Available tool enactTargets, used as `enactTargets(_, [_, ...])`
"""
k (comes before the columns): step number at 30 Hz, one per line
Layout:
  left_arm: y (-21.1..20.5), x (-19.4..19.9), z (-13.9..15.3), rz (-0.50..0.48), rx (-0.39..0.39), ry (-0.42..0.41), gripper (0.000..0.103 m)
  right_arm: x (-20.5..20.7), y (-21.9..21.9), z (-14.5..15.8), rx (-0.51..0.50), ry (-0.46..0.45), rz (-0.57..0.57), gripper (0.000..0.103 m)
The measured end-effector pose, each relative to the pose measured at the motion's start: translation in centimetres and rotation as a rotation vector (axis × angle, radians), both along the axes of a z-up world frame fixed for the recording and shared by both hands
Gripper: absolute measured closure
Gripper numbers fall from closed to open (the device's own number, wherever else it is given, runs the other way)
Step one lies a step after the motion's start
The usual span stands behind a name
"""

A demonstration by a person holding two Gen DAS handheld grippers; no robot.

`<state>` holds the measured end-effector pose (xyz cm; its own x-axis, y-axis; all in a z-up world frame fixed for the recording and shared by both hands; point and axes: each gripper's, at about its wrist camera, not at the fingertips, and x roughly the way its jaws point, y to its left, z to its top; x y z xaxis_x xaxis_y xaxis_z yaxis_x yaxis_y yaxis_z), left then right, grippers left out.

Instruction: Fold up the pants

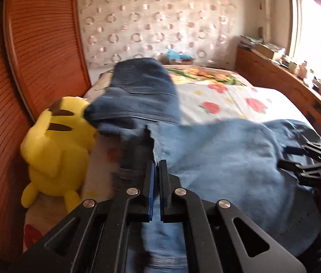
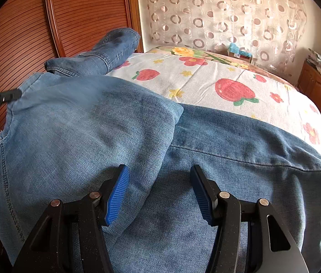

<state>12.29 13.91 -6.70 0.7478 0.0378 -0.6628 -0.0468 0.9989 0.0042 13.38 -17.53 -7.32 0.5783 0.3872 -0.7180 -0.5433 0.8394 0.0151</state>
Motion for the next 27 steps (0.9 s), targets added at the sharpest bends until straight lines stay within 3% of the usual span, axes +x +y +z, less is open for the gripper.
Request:
enactTargets(3, [1.2, 0.0, 0.3, 0.008, -0.009, -0.006, 0.098, 0.0, 0.0, 0.0, -0.003, -0.002, 0.0, 0.045])
enactTargets(6, [1.5, -0.1, 0.4, 0.008, -0.005, -0.014, 0.088, -0.1, -0.2, 0.0, -0.005, -0.004, 0.0, 0.045])
enactTargets(9, [1.4, -0.3, 0.5, -0.008, -0.034, -0.021, 0.07, -0.1, -0.5, 0.0, 0.012, 0.004, 0.0, 0.045])
enactTargets(11, [0.9, -0.7, 0.7, -0.028, -0.05, -0.041, 0.053, -0.1, -1.1, 0.1, 0.037, 0.012, 0.003, 0.045])
enactTargets(13, [0.0, -1.2, 0.8, -0.056, -0.057, -0.049, 0.048, -0.6, -1.8, 0.4, 0.058, 0.017, -0.001, 0.045])
enactTargets(14, [-0.6, -1.5, 0.8, -0.076, -0.063, -0.05, 0.034, -1.0, -2.4, 0.6, 0.067, 0.012, -0.002, 0.045])
enactTargets(16, [-1.6, -2.1, 0.8, -0.104, -0.073, -0.063, 0.023, -1.9, -3.7, 1.3, 0.083, -0.007, -0.008, 0.045])
enactTargets(27, [-9.6, -3.8, -0.1, -0.239, -0.096, -0.077, 0.023, -7.3, -13.4, 3.1, 0.105, -0.093, -0.112, 0.045])
